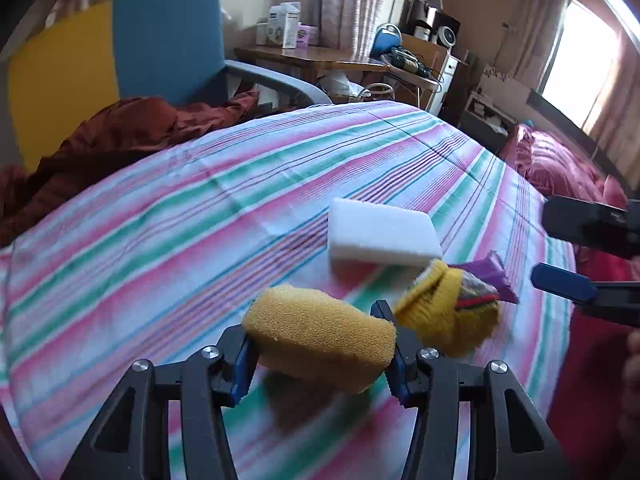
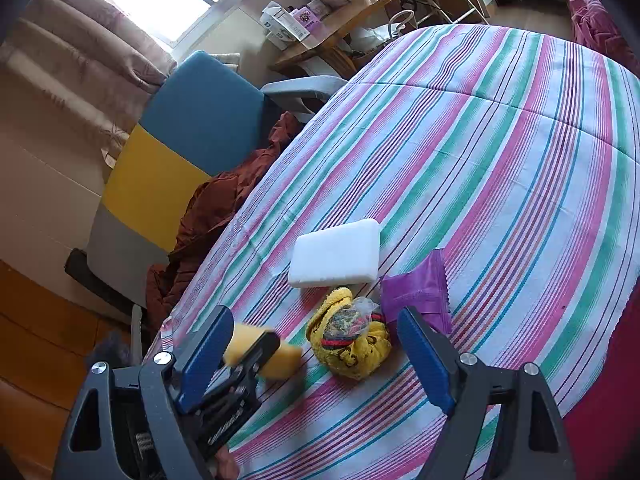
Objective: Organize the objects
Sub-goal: 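Grasp the small yellow sponge with the left tool, then grasp the white sponge with the right tool while the left carries the yellow sponge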
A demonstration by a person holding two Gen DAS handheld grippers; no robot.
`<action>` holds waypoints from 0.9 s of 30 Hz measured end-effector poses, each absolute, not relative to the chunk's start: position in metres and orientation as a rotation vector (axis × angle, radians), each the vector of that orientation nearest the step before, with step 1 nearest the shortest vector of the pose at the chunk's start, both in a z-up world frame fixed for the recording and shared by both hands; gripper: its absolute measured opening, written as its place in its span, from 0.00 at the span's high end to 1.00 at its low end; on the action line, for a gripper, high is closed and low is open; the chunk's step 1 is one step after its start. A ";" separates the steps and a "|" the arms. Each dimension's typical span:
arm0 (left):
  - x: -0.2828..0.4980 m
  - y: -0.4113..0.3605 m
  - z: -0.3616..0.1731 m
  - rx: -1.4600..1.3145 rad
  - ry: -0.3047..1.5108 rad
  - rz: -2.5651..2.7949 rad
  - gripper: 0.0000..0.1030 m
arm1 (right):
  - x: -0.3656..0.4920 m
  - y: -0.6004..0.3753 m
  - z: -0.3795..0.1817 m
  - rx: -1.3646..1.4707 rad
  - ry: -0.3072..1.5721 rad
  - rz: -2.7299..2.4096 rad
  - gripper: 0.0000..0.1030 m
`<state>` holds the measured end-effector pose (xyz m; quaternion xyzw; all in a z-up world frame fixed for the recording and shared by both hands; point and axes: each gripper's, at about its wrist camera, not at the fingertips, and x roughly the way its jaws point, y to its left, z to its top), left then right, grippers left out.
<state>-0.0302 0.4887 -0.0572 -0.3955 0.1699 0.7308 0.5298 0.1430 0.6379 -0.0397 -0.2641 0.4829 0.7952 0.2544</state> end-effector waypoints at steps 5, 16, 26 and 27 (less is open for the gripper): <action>-0.027 0.443 -0.052 -1.047 0.317 1.781 0.48 | 0.144 0.639 -0.041 -0.720 1.316 2.147 0.17; -0.012 0.345 -0.023 -1.050 0.235 1.881 0.48 | 0.136 0.635 -0.041 -0.796 1.233 2.115 0.17; -0.014 0.274 -0.001 -1.001 0.186 1.946 0.48 | 0.050 0.608 -0.018 -1.233 0.450 2.260 0.17; -0.014 0.270 -0.002 -1.004 0.183 1.952 0.47 | 0.039 0.607 -0.020 -1.293 0.376 2.271 0.17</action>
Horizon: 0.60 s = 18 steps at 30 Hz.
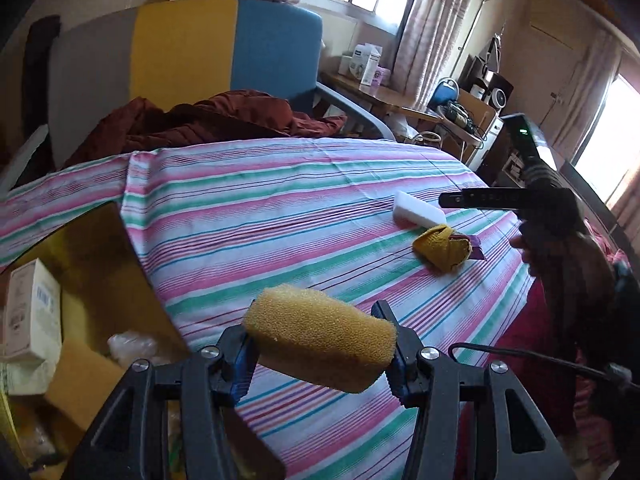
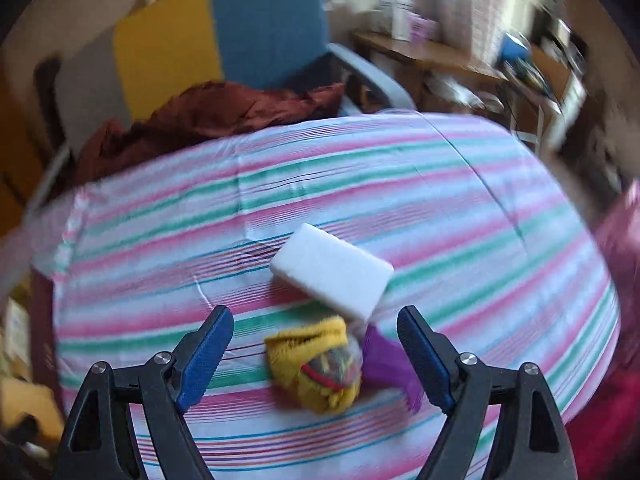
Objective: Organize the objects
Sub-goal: 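Grasp the white sponge with the right tool while the left carries the yellow sponge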
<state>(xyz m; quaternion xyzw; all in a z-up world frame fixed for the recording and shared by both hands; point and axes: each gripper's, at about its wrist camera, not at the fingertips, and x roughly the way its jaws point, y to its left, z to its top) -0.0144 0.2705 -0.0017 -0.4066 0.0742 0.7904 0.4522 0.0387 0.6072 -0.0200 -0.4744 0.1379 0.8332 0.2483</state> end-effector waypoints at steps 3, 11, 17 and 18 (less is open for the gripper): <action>-0.017 0.259 -0.005 -1.031 0.166 1.963 0.47 | 0.005 0.609 -0.039 -1.455 0.158 2.231 0.17; -0.020 0.241 -0.004 -1.034 0.142 1.965 0.47 | -0.032 0.640 -0.095 -1.701 -0.079 2.080 0.17; -0.019 0.243 -0.005 -1.032 0.137 1.955 0.47 | -0.032 0.659 -0.095 -1.664 0.095 2.158 0.36; -0.019 0.244 -0.006 -1.034 0.135 1.954 0.47 | -0.031 0.657 -0.094 -1.655 0.081 2.162 0.37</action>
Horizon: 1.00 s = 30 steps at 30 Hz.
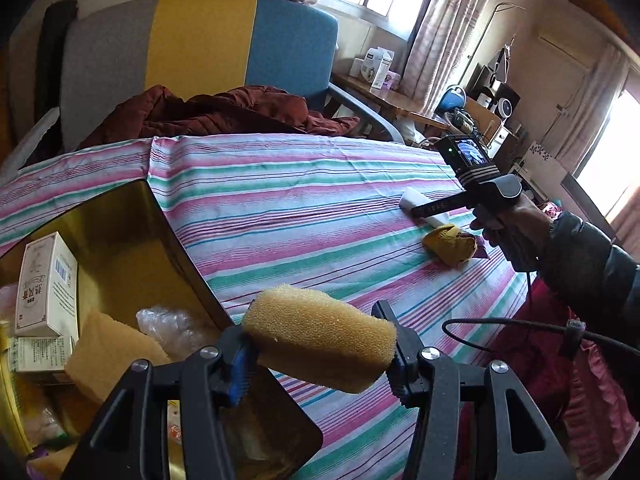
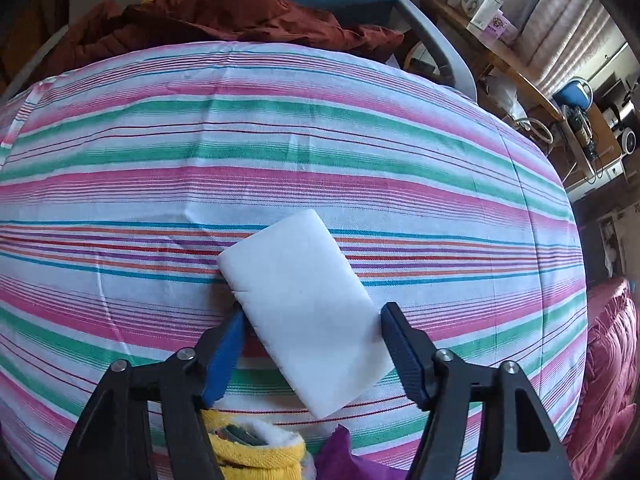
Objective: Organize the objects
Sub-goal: 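Grasp the white sponge with the right tool while the left carries the yellow sponge, then carry the white and yellow sponges over the gold tray with both tools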
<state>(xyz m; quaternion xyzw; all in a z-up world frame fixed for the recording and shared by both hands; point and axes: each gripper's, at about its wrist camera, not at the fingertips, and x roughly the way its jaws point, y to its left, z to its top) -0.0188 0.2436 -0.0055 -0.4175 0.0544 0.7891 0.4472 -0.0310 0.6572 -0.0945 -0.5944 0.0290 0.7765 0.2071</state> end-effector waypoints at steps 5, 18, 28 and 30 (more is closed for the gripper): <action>-0.016 0.238 -0.004 -1.030 0.123 1.963 0.47 | -0.024 0.649 -0.057 -1.452 0.048 2.213 0.38; -0.019 0.169 0.006 -1.028 0.056 2.107 0.47 | -0.028 0.467 0.001 -1.337 0.311 2.682 0.37; -0.025 0.100 0.002 -1.056 0.062 2.342 0.47 | -0.003 0.375 -0.034 -1.419 0.527 2.812 0.37; -0.027 0.097 0.001 -1.056 0.079 2.374 0.47 | 0.005 0.363 -0.036 -1.411 0.587 2.828 0.37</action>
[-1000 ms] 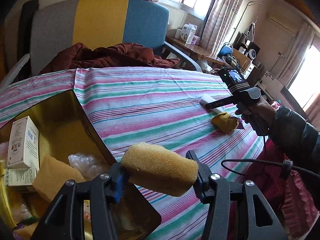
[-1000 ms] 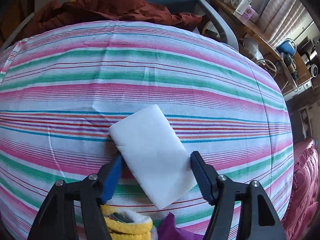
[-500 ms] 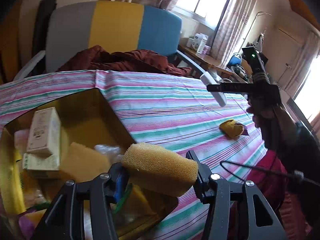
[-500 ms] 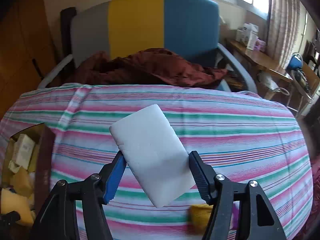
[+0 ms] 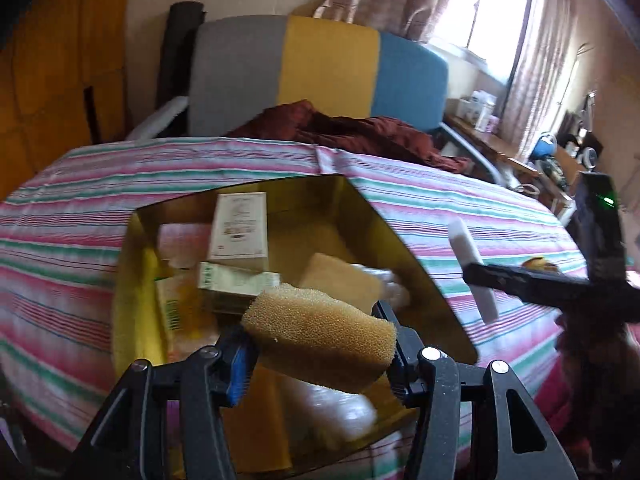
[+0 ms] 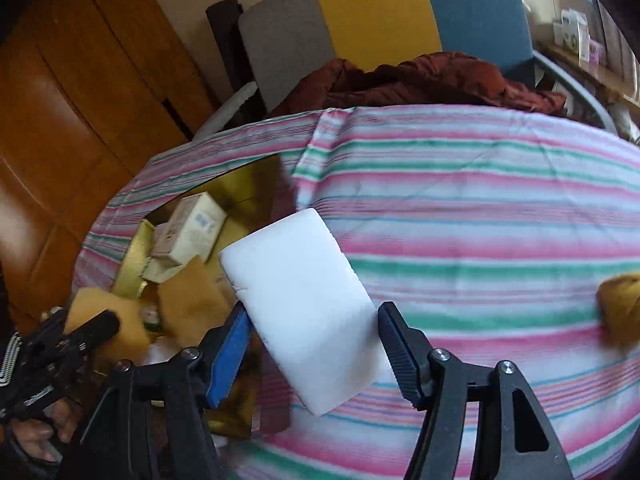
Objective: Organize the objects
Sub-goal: 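Carry the white and yellow sponges over the gold tray with both tools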
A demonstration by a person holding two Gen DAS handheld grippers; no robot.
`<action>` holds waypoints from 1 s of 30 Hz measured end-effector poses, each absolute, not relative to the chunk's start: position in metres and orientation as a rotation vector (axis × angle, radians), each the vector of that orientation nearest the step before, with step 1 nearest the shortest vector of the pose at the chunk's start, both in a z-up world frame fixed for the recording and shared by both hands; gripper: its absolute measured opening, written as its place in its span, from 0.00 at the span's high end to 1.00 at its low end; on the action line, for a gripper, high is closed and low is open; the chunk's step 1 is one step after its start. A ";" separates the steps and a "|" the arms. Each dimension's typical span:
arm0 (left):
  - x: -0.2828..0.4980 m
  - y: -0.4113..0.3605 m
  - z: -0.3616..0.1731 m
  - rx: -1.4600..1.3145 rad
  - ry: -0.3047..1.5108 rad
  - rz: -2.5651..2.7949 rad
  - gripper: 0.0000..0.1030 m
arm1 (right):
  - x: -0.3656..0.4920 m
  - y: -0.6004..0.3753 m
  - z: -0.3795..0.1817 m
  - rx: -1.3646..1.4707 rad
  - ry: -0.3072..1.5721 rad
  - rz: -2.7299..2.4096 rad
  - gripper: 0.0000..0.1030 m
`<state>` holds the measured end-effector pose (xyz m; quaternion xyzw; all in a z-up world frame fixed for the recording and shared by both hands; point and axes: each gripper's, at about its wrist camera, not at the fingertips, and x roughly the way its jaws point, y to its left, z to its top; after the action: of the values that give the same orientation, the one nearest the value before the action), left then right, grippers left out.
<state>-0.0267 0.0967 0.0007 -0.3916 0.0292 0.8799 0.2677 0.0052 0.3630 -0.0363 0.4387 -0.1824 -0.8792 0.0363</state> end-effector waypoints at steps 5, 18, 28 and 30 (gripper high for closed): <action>-0.022 0.092 -0.003 -1.046 0.107 2.415 0.46 | 0.020 0.339 -0.033 1.292 -0.619 -2.695 0.37; -0.012 0.085 -0.005 -1.027 0.093 2.441 0.46 | 0.029 0.301 -0.025 1.291 -0.465 -2.700 0.36; -0.012 0.069 -0.001 -1.033 0.007 2.422 0.46 | 0.017 0.289 -0.018 1.283 -0.409 -2.680 0.36; -0.013 0.062 0.001 -1.034 -0.026 2.424 0.46 | 0.013 0.286 -0.017 1.282 -0.400 -2.667 0.36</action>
<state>-0.0130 0.0620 0.0012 -0.3799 -0.0096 0.8904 0.2506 0.0128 0.2863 -0.0169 0.4279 -0.1335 -0.8905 0.0777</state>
